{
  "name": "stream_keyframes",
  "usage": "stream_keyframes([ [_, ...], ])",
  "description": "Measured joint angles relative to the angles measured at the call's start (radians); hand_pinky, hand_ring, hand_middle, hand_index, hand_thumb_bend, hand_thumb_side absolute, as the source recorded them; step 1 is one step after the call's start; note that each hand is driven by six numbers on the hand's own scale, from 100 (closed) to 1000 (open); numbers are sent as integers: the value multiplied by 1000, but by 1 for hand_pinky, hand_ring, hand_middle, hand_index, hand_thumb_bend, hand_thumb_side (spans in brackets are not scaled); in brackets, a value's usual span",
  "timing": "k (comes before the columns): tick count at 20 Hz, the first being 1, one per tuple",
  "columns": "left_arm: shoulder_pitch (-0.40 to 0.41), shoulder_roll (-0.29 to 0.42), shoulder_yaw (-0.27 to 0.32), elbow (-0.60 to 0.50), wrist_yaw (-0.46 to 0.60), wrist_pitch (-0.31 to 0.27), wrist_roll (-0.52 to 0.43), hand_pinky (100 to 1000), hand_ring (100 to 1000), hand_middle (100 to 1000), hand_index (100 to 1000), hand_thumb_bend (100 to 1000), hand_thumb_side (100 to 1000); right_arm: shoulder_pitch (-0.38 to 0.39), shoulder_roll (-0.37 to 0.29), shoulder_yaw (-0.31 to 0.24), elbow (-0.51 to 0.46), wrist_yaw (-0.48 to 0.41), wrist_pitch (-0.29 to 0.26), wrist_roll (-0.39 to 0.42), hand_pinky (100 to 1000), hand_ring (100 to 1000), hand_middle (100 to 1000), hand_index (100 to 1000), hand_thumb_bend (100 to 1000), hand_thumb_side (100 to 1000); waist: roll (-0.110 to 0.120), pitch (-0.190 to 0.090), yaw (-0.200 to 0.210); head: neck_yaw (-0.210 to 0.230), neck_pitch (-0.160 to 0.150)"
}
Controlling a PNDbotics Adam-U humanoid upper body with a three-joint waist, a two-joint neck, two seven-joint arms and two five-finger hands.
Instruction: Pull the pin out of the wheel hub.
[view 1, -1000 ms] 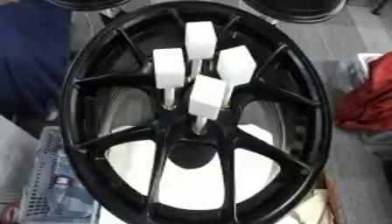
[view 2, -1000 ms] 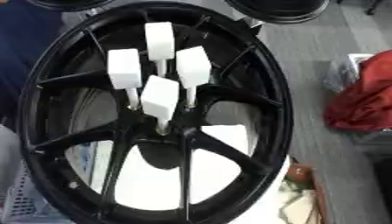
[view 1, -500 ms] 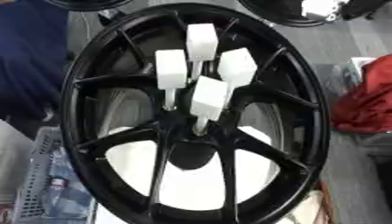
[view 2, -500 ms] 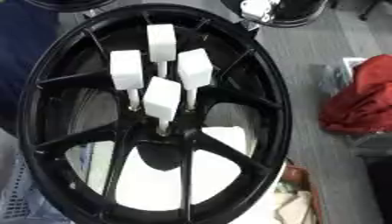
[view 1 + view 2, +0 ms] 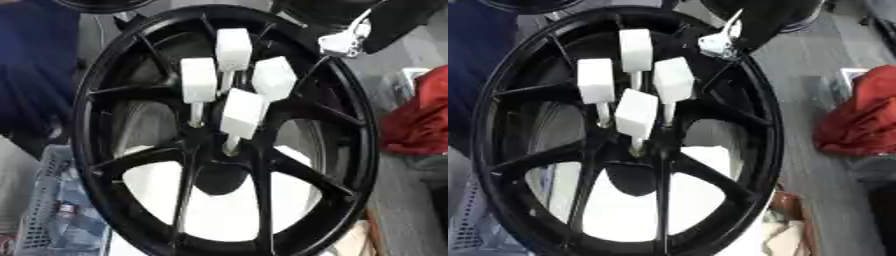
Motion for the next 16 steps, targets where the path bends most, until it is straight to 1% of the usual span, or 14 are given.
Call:
stream_keyframes([
  [4, 0, 0, 0, 0, 0, 1, -1, 736, 783, 819, 837, 699, 801, 17, -1, 14, -12, -13, 1, 0, 877, 882, 834, 863, 145, 470, 0, 0, 0, 1, 0],
  [9, -2, 0, -6, 0, 0, 6, -6, 737, 783, 819, 836, 695, 802, 18, -1, 31, -14, -11, 12, 2, 878, 895, 850, 874, 174, 455, -5, 0, 4, 1, 1],
  [16, -3, 0, -6, 0, 0, 10, -6, 737, 784, 820, 834, 688, 802, 18, -1, 33, 16, 29, 15, 4, 873, 894, 843, 883, 214, 413, -5, 5, 6, 6, 9],
])
